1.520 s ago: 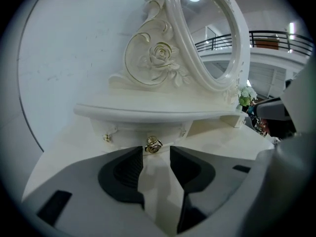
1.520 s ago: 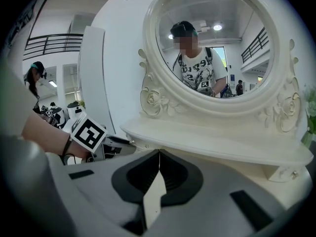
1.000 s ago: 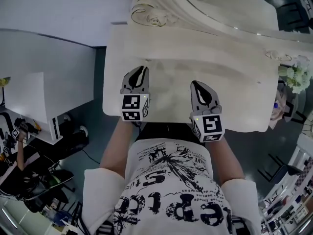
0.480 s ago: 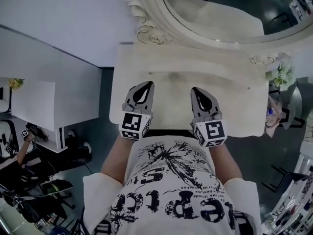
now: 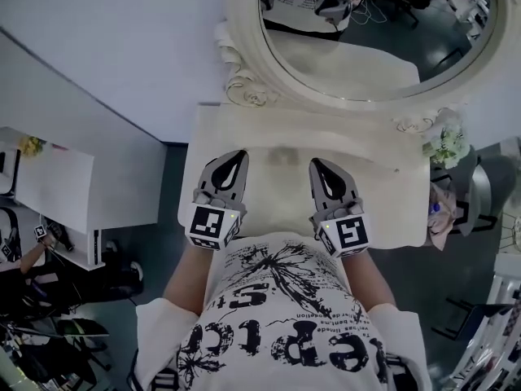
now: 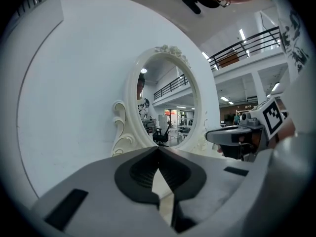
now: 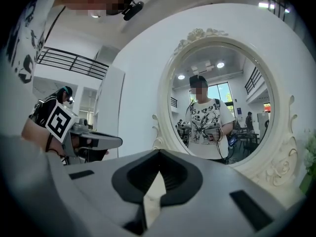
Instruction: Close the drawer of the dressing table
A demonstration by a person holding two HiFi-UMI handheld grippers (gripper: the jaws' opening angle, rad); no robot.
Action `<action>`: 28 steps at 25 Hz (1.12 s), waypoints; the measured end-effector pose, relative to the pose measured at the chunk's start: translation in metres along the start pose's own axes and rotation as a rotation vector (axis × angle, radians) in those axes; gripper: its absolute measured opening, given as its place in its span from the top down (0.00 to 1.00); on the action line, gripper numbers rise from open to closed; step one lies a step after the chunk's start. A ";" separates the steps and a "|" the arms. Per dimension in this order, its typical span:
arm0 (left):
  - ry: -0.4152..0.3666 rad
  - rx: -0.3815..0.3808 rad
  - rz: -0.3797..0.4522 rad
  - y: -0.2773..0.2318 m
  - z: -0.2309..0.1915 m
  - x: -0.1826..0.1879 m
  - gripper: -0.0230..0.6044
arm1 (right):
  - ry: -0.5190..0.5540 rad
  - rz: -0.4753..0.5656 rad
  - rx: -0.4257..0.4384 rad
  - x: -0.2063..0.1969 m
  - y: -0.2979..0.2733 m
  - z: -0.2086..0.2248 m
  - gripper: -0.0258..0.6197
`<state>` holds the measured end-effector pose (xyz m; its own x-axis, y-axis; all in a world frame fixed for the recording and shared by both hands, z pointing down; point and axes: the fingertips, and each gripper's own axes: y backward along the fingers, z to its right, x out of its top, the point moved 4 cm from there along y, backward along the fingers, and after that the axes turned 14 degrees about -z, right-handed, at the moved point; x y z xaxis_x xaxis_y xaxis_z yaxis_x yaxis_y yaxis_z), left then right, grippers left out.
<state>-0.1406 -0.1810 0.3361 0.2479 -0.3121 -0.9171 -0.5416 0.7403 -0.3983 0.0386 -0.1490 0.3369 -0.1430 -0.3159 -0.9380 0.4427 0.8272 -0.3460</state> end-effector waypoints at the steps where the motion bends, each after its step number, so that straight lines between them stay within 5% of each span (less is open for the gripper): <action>1: 0.006 -0.003 0.006 -0.001 -0.003 0.002 0.93 | -0.001 0.001 0.003 0.001 -0.002 0.001 0.94; 8: 0.003 -0.023 -0.004 -0.002 0.005 0.008 0.93 | 0.008 0.003 0.049 0.004 0.003 -0.001 0.93; 28: 0.034 -0.059 -0.022 -0.009 0.009 0.008 0.93 | 0.044 -0.026 0.001 0.003 -0.002 0.003 0.94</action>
<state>-0.1267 -0.1847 0.3321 0.2336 -0.3483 -0.9078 -0.5827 0.6972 -0.4175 0.0397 -0.1527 0.3346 -0.1929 -0.3166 -0.9287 0.4392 0.8185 -0.3703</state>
